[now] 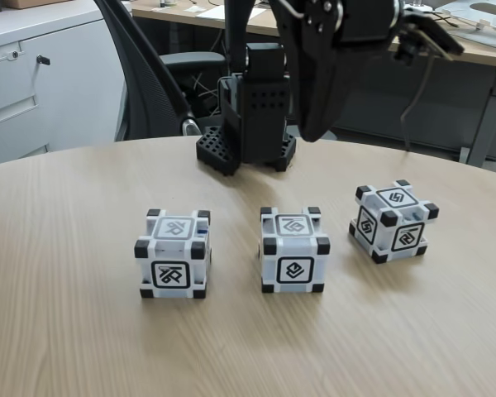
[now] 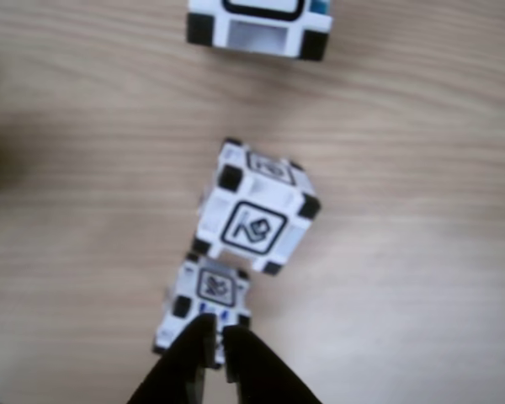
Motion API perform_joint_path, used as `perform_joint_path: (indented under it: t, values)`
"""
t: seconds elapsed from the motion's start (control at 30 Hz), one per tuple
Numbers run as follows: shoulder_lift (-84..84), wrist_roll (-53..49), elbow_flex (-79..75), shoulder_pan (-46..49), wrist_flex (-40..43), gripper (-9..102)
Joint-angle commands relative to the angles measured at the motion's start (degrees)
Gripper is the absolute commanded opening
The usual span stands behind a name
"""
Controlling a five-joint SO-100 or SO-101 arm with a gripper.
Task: Stack cubes from left to right.
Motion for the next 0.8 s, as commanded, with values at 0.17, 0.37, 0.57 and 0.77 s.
perform_joint_path:
  t: [0.17, 0.37, 0.57, 0.77]
  values:
    - [0.53, 4.31, -1.14, -0.35, 0.18, 0]
    - [0.00, 4.04, -1.41, -0.62, 0.09, 0]
    - [-3.43, 4.66, -1.41, -8.53, 0.09, 0]
    - [-4.39, 5.10, -1.41, -15.91, 0.09, 0]
